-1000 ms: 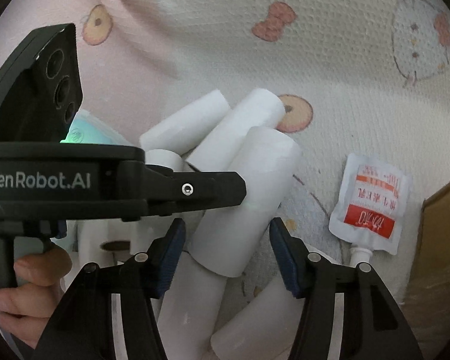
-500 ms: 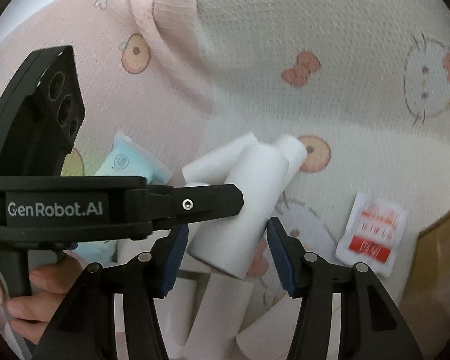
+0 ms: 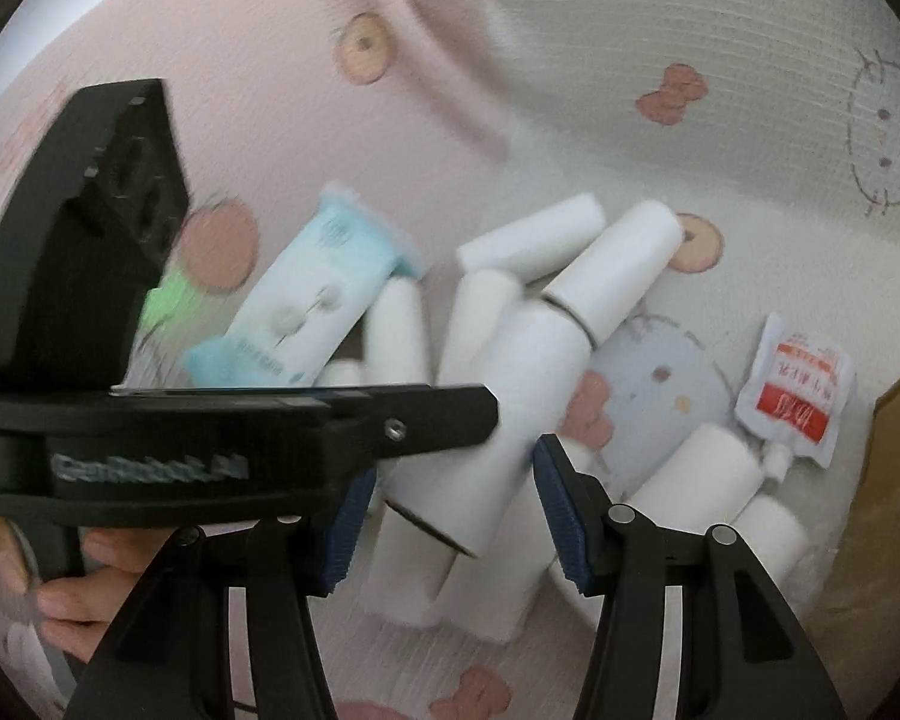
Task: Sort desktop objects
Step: 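Grasp a white cardboard tube with the right gripper, then lift the tube with the right gripper and carry it over the box, then lower the tube into the box and open the right gripper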
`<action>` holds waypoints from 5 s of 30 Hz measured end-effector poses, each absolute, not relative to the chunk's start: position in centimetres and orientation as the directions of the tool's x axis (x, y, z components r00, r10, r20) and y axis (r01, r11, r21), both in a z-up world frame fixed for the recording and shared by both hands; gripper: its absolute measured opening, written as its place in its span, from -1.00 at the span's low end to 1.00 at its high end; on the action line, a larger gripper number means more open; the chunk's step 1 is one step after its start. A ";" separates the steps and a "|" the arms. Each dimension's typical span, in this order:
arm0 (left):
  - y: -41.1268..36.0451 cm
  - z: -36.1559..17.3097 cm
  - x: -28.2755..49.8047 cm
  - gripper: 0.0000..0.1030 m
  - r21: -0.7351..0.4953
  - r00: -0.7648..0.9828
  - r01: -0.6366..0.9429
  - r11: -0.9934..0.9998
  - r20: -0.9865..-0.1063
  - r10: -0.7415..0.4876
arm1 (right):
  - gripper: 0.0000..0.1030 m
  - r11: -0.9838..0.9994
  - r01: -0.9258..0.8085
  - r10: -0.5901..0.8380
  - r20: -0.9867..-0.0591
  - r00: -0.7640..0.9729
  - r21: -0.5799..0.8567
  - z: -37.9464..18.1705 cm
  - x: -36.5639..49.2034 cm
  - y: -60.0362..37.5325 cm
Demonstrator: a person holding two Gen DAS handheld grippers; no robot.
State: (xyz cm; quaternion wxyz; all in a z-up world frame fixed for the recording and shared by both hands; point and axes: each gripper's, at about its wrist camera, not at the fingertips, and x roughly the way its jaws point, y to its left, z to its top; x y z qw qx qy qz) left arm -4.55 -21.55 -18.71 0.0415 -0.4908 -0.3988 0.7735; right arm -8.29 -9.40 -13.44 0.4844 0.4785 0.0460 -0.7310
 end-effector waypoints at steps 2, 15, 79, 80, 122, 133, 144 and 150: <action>-21.5 -19.4 -4.1 -0.34 -0.654 -0.498 0.346 -0.673 -0.735 0.459 | 0.00 -0.496 0.796 -0.655 -0.751 -0.081 0.347 -13.3 -7.0 -9.8; -23.8 -20.7 -4.3 -0.23 -0.689 -0.485 0.365 -0.626 -0.715 0.504 | 0.01 -0.538 0.740 -0.625 -0.780 -0.028 0.404 -15.8 -9.2 -9.9; -8.4 1.2 -7.3 -0.07 -0.635 -0.696 -0.040 -0.772 -0.537 0.477 | -0.08 -0.704 0.670 -0.574 -0.745 -0.340 0.236 2.7 -11.4 4.1; -7.9 1.4 -7.9 -0.07 -0.641 -0.684 -0.047 -0.766 -0.538 0.492 | -0.08 -0.714 0.658 -0.568 -0.746 -0.346 0.238 2.8 -11.6 4.7; -1.7 -2.5 -17.1 -0.09 -0.549 -0.432 -0.080 -0.832 -0.733 0.525 | -0.20 -0.766 0.431 -0.545 -0.837 -0.045 0.476 -7.4 -22.1 10.4; -1.6 -4.4 -18.3 -0.77 -0.606 -0.336 -0.041 -0.794 -0.741 0.582 | -0.20 -0.787 0.378 -0.504 -0.862 0.065 0.488 -10.2 -23.6 9.5; -1.8 -3.7 -18.2 -0.77 -0.577 -0.370 -0.057 -0.815 -0.746 0.554 | -0.20 -0.847 0.360 -0.382 -0.919 0.096 0.390 -13.6 -24.4 7.4; -1.7 -3.9 -18.3 -0.77 -0.600 -0.365 -0.052 -0.798 -0.733 0.574 | -0.21 -0.855 0.331 -0.388 -0.916 0.102 0.399 -15.1 -24.6 7.4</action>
